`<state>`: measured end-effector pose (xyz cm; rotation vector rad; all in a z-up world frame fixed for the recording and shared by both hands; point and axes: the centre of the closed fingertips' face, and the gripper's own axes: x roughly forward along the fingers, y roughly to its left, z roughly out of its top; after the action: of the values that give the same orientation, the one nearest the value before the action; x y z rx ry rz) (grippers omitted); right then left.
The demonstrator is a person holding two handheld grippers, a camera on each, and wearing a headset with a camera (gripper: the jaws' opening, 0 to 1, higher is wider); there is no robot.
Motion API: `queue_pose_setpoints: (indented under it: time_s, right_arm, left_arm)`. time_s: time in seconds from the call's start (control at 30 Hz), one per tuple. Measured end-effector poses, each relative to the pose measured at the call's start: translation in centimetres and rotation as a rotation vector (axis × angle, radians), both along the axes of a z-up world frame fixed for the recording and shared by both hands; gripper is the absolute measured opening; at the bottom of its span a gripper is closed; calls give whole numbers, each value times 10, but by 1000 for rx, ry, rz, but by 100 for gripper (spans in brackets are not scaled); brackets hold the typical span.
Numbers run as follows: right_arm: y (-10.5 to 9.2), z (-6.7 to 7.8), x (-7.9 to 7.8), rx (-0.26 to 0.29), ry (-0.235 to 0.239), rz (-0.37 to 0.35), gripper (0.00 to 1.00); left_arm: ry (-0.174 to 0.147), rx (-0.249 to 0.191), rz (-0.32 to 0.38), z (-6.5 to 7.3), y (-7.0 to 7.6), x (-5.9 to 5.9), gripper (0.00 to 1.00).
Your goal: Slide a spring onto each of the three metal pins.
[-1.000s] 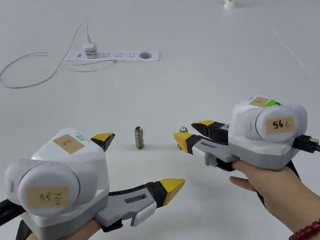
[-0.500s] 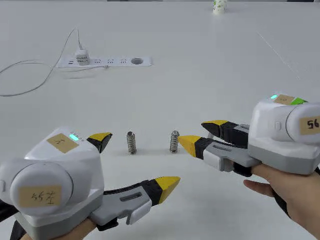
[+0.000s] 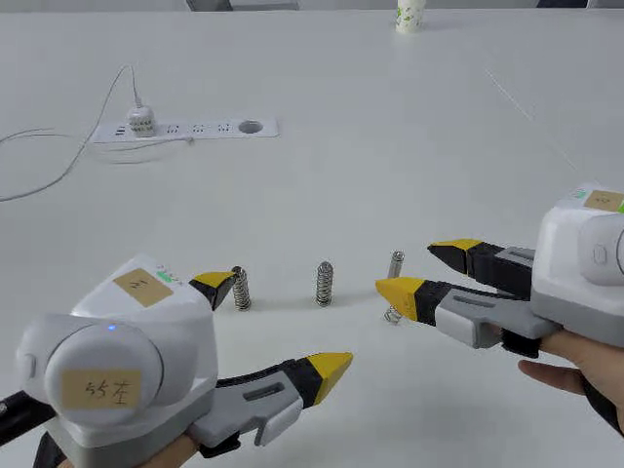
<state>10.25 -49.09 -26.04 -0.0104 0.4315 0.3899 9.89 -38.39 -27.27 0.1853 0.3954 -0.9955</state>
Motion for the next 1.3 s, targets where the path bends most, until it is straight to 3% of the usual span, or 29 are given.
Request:
queue_pose_setpoints:
  time_s: [0.1,0.57,0.73,1.03,1.3]
  right_arm:
    - [-6,1,-4,-10,1,4,46]
    - [-23,-2,-27,-14,15,46,47]
    - [-27,-3,-35,-27,14,70,48]
    - [-29,-5,-45,-29,18,102,48]
    - [-36,-9,-52,-38,29,99,48]
  left_arm:
    - [-2,17,-11,-3,-5,0,74]
    - [13,17,-61,-11,-36,-3,60]
    - [8,40,-85,-16,-49,-5,54]
    - [26,59,-118,-30,-71,-5,44]
    - [68,67,-116,-43,-87,1,39]
